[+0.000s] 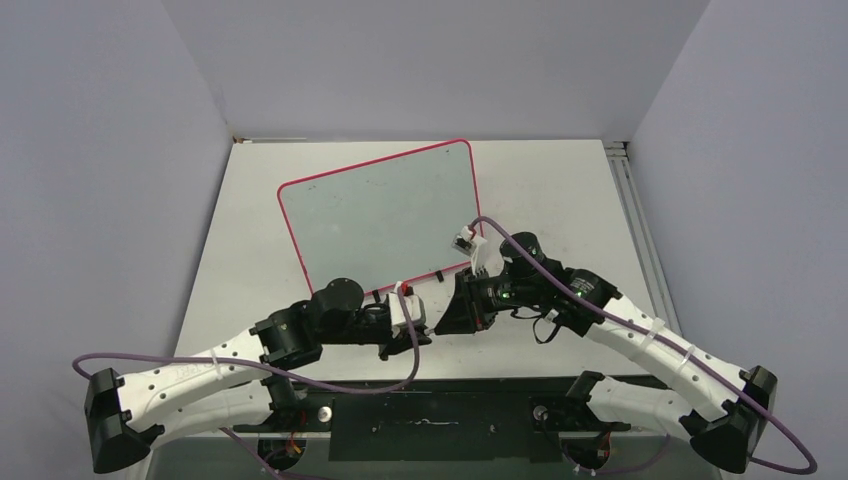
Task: Write a sentence on the whiteboard
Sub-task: Open the pen cap from the whiteboard marker, then place the pen cap at the center of the board.
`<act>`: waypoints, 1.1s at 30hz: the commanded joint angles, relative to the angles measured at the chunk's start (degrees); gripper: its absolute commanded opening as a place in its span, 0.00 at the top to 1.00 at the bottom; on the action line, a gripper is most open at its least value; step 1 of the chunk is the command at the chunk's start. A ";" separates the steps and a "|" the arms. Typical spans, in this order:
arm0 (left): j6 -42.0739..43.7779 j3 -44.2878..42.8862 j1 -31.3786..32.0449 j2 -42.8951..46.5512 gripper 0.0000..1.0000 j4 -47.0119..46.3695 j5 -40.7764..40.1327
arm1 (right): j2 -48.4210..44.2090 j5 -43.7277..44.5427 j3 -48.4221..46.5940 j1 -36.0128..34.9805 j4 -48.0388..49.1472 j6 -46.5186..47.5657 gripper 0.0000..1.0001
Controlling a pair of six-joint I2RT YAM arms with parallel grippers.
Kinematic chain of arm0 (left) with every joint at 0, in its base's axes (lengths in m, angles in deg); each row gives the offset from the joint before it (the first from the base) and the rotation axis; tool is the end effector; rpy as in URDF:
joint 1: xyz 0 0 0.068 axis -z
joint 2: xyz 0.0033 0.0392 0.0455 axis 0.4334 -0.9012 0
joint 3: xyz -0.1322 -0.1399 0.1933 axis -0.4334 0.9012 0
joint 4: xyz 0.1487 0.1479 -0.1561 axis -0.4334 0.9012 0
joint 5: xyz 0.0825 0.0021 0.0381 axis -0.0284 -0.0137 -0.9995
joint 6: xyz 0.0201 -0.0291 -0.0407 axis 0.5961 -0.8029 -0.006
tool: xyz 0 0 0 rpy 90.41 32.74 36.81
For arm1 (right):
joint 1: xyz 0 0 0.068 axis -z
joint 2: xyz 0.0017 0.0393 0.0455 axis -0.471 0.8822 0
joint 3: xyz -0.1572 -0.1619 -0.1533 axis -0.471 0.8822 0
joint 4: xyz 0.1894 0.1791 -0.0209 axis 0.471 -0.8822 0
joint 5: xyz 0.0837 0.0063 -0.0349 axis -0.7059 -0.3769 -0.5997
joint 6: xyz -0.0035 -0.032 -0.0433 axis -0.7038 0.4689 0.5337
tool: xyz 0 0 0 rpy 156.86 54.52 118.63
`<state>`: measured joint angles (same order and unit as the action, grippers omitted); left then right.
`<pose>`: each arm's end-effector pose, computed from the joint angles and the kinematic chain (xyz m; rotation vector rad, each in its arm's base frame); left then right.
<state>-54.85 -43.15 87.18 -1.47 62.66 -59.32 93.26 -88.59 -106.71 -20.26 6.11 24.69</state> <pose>0.0831 -0.1780 0.2848 1.3215 1.6062 -0.9744 0.1242 0.1744 0.3190 -0.7365 2.3430 1.5242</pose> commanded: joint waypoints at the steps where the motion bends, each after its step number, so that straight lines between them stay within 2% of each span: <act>1: 0.64 0.00 0.49 -0.44 1.00 7.92 -3.73 | -1.14 0.60 -7.40 3.44 -13.18 9.57 0.95; 10: 0.98 0.52 0.47 -0.42 1.00 7.99 -7.29 | -1.11 0.94 -14.25 4.42 -21.57 14.79 0.95; 14: -0.35 0.09 -0.34 -0.32 1.00 8.56 -7.73 | -1.13 6.24 -16.02 4.56 -24.59 15.65 0.95; 17: -3.17 -0.38 -2.33 0.63 1.00 8.57 -9.29 | -1.20 13.59 -16.90 4.66 -24.69 14.80 0.95; 20: -10.83 -1.32 -4.63 0.96 1.00 7.89 -12.42 | -1.70 22.66 -16.95 4.65 -23.94 13.89 0.95; 23: -20.79 -0.63 -4.89 0.92 1.00 7.64 -18.59 | -5.23 32.93 -13.91 4.61 -19.25 12.22 0.95; 27: -33.89 0.12 -4.91 -0.11 1.00 13.17 -30.27 | -10.55 44.55 -9.66 4.67 -12.46 10.61 0.95; 30: -40.89 -0.03 -5.01 -2.46 1.00 18.18 -36.64 | -14.51 50.41 -7.70 4.54 -7.87 10.62 0.95; 33: -44.71 0.47 -5.03 -6.10 1.00 20.37 -38.00 | -17.76 51.37 -6.08 4.53 -3.90 11.51 0.95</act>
<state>-88.71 -41.94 82.44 -4.11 77.87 -89.74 78.98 -45.75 -114.34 -16.07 -7.55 36.21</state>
